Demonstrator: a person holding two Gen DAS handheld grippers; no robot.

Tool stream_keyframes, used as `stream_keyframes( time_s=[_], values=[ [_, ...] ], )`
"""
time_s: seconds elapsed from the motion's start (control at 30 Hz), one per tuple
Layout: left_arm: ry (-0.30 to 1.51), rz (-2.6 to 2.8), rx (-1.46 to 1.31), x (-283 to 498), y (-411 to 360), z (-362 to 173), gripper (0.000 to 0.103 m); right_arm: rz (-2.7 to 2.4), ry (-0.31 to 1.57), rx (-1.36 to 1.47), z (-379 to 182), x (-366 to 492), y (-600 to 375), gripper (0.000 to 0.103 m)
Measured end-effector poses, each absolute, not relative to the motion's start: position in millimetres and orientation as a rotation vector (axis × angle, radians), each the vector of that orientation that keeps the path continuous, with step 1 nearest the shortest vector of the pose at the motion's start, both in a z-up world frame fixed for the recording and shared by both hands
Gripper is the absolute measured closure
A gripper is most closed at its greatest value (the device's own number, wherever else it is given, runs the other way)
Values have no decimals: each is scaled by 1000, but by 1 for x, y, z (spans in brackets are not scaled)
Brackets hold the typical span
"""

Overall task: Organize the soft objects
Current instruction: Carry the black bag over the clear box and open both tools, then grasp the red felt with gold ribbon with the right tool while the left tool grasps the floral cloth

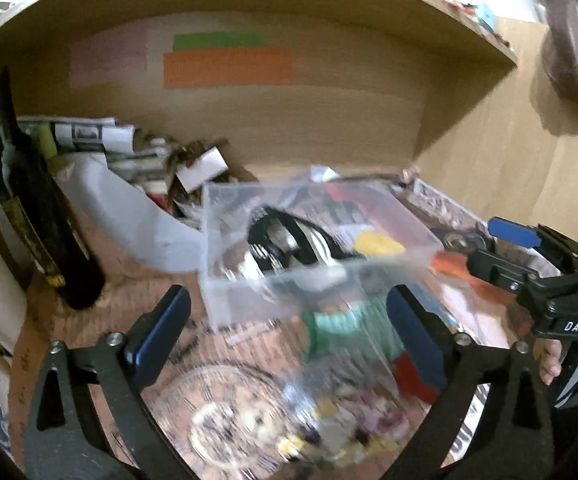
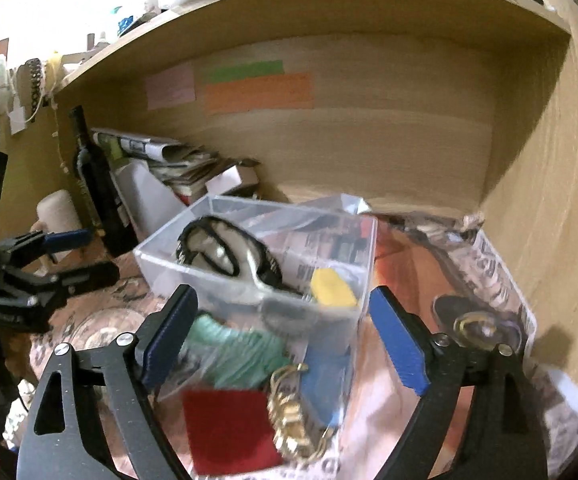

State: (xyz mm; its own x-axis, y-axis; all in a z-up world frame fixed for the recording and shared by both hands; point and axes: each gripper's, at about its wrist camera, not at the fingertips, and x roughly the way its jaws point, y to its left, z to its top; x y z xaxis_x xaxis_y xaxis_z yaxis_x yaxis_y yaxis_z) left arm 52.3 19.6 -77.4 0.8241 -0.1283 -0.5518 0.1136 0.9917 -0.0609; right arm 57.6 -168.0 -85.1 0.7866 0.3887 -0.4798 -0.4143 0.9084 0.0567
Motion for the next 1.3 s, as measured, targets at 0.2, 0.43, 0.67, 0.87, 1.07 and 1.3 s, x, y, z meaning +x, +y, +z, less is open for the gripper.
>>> stream_keyframes(
  time_s=[0.2, 0.43, 0.67, 0.87, 1.07, 1.3],
  values=[
    [657, -137, -10, 41, 0, -105, 3, 459, 574, -58, -113, 42, -164, 15],
    [737, -107, -33, 33, -11, -139, 3, 488, 667, -75, -146, 38, -159, 15],
    [800, -66, -34, 35, -15, -162, 3, 515, 739, -70, -173, 41, -156, 15],
    [802, -69, -29, 33, -16, -170, 6, 519, 740, -99, -178, 39, -155, 29],
    [807, -104, -33, 32, -14, -170, 31, 514, 747, -90, -177, 40, -163, 74],
    [782, -105, -30, 25, -7, -161, 46, 516, 734, -44, -173, 39, -171, 87]
  ],
)
